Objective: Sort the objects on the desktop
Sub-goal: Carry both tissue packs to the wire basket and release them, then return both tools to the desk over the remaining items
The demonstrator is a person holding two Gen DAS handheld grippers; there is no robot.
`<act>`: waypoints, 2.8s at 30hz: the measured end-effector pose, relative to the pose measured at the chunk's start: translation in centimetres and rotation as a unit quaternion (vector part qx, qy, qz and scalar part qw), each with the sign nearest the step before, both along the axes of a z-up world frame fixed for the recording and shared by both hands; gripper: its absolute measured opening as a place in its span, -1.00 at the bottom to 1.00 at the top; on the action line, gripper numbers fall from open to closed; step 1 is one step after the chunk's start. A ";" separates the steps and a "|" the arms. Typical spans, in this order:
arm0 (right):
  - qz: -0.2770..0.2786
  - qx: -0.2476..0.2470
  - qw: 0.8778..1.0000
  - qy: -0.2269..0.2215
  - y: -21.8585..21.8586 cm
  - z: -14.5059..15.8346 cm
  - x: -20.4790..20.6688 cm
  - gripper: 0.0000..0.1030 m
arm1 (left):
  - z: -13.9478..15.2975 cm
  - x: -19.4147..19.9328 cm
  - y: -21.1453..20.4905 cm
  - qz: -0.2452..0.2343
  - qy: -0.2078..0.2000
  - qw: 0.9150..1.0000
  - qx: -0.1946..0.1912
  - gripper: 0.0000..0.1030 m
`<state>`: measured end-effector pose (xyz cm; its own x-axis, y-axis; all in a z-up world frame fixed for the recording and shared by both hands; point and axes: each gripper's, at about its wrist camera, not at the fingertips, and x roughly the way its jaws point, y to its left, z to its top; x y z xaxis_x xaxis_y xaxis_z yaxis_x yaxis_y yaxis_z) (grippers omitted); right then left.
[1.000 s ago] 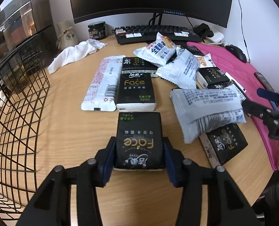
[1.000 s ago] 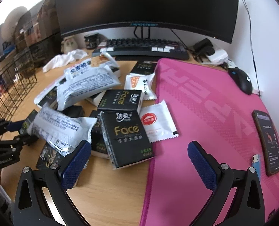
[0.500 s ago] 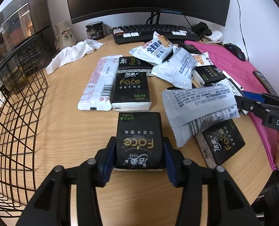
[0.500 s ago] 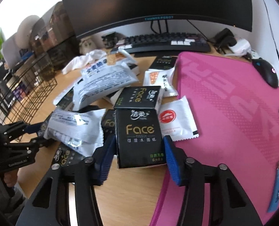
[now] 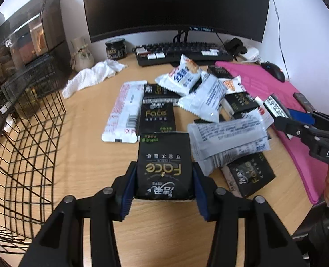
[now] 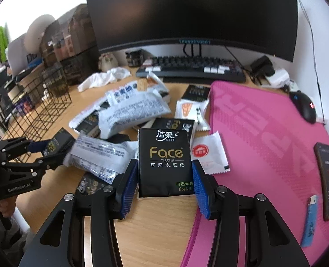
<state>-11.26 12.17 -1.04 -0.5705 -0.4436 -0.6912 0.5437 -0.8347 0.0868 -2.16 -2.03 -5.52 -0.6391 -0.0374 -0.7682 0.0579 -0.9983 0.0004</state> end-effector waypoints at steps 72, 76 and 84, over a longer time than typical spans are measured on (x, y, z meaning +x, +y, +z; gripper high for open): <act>-0.014 0.151 0.988 -0.015 -1.3 -2.6 0.6 0.20 | -1.7 2.2 1.5 -0.004 -0.066 0.997 0.047 0.57; 0.018 0.149 0.988 -0.026 -2.6 -3.1 1.2 0.20 | -1.9 2.3 1.8 -0.019 -0.071 0.996 0.056 0.57; 0.109 0.119 0.985 -0.054 -5.7 -2.8 4.6 0.20 | -2.1 1.8 0.5 0.009 -0.062 0.997 0.038 0.57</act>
<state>-6.70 6.45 -3.88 -0.3963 -0.3654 -0.8423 0.7112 -0.7023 -0.0300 -0.40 -1.54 -7.63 -0.5384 0.0136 -0.8426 0.0804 -0.9945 -0.0675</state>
